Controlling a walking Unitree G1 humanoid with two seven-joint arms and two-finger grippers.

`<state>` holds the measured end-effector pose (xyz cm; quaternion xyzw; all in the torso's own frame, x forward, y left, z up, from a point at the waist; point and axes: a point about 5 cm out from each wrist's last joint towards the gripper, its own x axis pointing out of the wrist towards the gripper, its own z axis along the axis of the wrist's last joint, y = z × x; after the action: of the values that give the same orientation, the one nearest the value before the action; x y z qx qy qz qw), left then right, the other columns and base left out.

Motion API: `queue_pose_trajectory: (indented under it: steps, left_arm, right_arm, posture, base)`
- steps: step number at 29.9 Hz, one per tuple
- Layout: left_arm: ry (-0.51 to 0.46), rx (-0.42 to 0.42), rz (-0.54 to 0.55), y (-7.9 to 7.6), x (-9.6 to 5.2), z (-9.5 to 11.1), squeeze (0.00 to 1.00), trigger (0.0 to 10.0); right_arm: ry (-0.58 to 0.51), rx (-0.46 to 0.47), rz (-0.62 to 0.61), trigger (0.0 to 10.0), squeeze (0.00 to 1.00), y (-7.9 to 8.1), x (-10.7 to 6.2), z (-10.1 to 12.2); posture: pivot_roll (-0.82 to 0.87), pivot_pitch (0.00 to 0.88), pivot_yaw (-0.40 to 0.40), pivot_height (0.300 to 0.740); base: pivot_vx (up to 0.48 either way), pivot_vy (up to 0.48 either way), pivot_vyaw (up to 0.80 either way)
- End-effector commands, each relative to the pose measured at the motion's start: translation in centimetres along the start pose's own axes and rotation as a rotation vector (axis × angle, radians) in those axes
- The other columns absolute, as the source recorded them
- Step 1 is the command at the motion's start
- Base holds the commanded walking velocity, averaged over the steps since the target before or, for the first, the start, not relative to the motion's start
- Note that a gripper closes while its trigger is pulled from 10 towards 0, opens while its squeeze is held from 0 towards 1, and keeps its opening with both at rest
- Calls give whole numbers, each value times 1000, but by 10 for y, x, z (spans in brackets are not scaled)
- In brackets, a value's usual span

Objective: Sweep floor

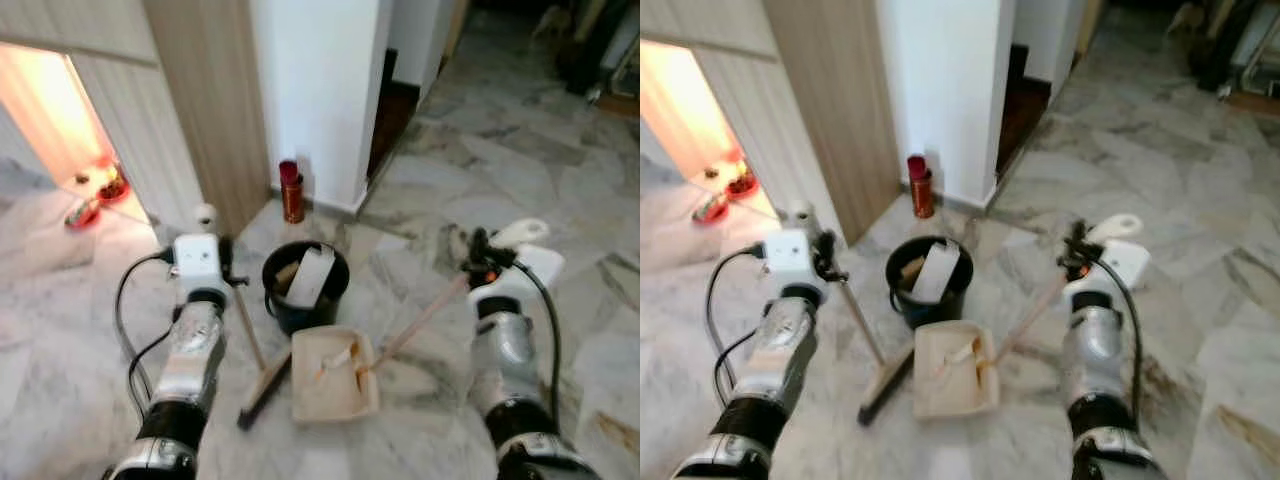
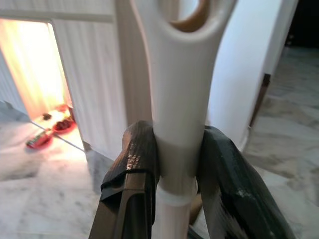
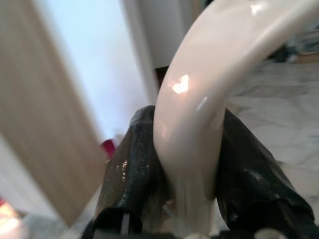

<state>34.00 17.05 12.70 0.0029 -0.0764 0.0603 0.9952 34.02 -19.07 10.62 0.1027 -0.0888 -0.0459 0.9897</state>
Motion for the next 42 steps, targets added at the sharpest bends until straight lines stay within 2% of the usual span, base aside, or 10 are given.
queue_pose_trajectory:
  steps: [1,19,24,27,42]
  left_arm:
    - [-60,4,-18,-6,4,13,0,10000]
    - [-50,13,-8,-5,2,10,0,10000]
    - [-52,15,-5,-4,2,11,0,10000]
    - [-52,21,9,-1,3,11,0,10000]
    - [-54,35,41,7,5,12,0,10000]
  right_arm:
    - [-50,43,-5,10000,0,2,5,10]
    - [-92,58,-54,10000,0,1,2,16]
    - [-154,134,-183,10000,0,-7,2,28]
    - [-168,172,-208,10000,0,-9,2,31]
    - [-221,258,-213,10000,0,-6,2,50]
  posture:
    - [55,0,25,740]
    - [40,0,29,740]
    - [39,0,33,740]
    - [38,0,35,740]
    - [35,0,40,740]
  base:
    - [0,0,0]
    - [0,0,0]
    - [0,0,0]
    - [0,0,0]
    - [0,0,0]
